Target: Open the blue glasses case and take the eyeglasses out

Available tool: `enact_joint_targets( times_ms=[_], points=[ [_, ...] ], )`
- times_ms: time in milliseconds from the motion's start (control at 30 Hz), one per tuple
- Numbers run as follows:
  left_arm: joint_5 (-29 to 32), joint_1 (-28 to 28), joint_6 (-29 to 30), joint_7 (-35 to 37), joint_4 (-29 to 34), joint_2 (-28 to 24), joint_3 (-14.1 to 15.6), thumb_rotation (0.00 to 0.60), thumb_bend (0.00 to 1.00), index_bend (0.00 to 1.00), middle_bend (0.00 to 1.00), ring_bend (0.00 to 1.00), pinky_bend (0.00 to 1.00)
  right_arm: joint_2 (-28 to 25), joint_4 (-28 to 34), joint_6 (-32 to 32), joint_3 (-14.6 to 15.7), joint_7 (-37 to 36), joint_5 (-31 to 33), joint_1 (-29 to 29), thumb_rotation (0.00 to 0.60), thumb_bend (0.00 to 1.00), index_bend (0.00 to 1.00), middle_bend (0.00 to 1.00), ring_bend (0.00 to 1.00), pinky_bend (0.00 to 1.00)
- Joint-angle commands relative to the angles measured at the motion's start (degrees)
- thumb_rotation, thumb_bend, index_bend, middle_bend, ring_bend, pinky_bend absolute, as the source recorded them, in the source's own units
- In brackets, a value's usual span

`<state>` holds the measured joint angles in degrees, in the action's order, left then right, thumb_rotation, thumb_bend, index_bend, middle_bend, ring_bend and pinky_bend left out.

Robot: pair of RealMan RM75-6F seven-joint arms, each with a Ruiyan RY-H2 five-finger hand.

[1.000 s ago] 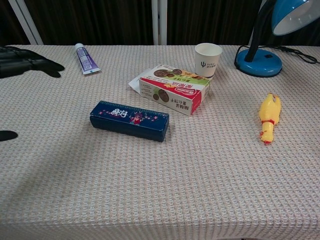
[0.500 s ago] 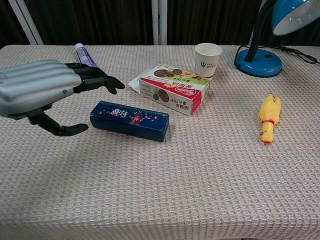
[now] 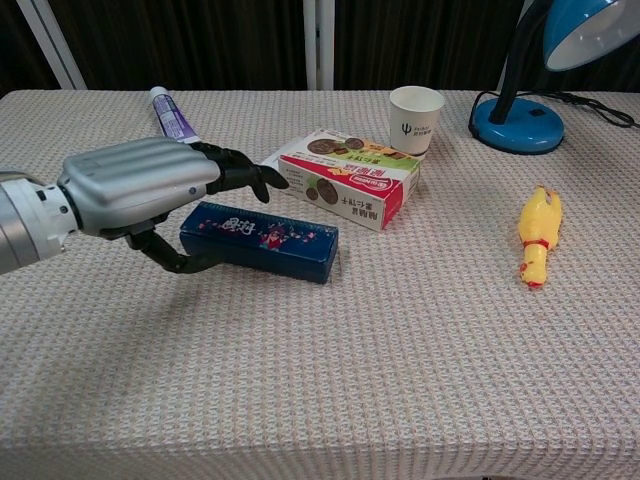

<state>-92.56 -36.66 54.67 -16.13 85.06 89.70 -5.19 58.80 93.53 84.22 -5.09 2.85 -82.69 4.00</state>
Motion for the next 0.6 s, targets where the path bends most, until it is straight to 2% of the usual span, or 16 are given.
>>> enact_joint_targets(
  times_ms=[33,200,600],
  points=[
    [-0.09,-0.80,0.20,0.97,-1.76,1.26,0.35,0.600,0.35,0.12,0.22,0.09,0.14,0.11,-0.14,-0.24,0.04,-0.13,0.09,0.07,0.600,0.19,0.00,0.00,0.00,0.00],
    [0.54,-1.97,0.00,1.56,-3.77,2.44,0.38,0.600,0.38,0.12,0.25,0.09,0.14,0.11,-0.25,-0.35,0.07,-0.28,0.23,0.04,0.600,0.20,0.00,0.00,0.00,0.00],
    [2.32,-3.51,-0.44,1.25,-3.98,2.68,0.94,0.600,0.40,0.12,0.26,0.09,0.14,0.11,-0.16,-1.14,-0.06,-0.17,1.06,0.23,0.600,0.21,0.00,0.00,0.00,0.00]
  ],
)
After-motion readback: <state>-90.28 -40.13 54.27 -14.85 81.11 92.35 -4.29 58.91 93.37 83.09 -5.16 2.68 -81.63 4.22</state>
